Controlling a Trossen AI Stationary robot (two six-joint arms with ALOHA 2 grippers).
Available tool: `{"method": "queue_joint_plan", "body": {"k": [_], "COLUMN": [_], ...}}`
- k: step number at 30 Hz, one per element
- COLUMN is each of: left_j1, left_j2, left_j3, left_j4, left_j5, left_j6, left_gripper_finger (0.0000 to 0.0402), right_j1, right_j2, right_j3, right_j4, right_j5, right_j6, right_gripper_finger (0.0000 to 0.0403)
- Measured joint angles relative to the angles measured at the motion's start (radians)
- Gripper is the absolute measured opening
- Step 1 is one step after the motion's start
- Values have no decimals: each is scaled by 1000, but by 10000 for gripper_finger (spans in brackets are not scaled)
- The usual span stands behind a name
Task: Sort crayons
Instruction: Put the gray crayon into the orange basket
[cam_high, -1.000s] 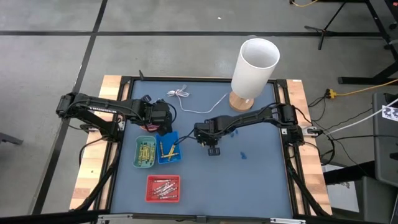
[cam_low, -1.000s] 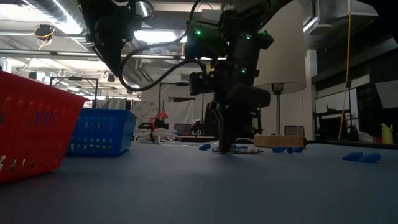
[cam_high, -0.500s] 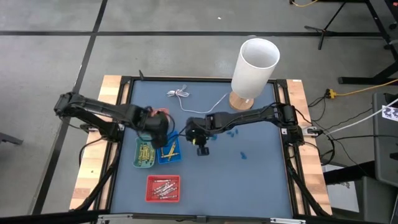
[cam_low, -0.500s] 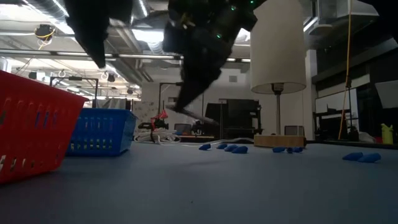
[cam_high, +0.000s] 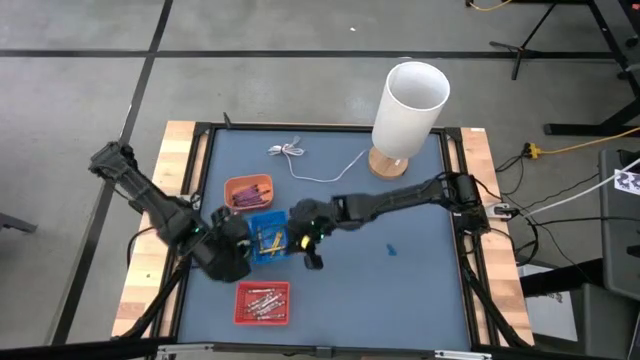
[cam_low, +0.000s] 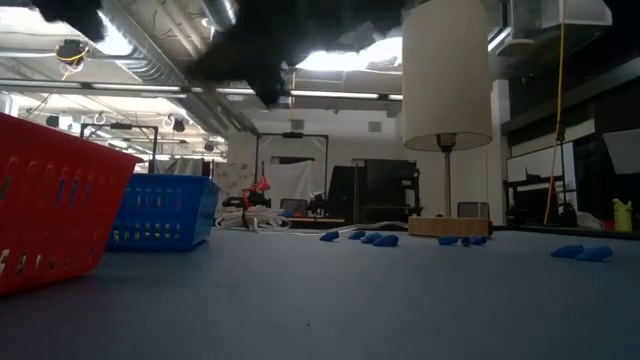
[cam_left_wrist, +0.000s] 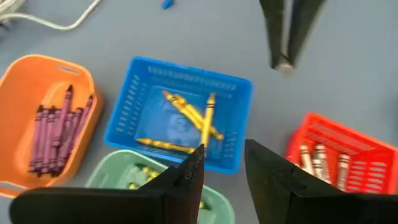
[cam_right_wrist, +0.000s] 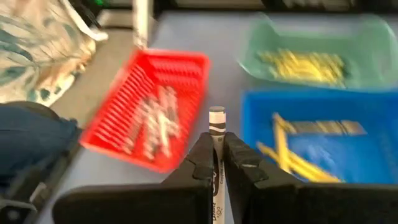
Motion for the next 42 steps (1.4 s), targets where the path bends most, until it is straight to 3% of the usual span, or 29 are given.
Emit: {"method": "queue_joint_plan", "body": {"k": [4, 10, 17, 24, 37, 42], "left_j1": [-106, -186, -190, -185, -186, -185], "left_j2": [0, 0, 0, 0, 0, 0], "left_j3": [0, 0, 0, 0, 0, 0], "left_j4": [2, 2, 0, 0, 0, 0], "left_j5": [-92, -207, -220, -211, -209, -209], "left_j6": [-76, -106, -105, -105, -105, -105], "left_gripper_finger": [99, 99, 99, 99, 99, 99], "right_j1": [74, 183, 254, 266, 264, 264], "right_j2": [0, 19, 126, 177, 179, 179], "right_j3": [0, 3, 2, 1, 0, 0], "right_j4": [124, 318, 529, 553, 546, 546], "right_j5": [57, 238, 265, 329, 334, 332], "right_j6": [2, 0, -4, -10, -10, -9], "right_gripper_finger": [14, 14, 14, 15, 15, 47]}}
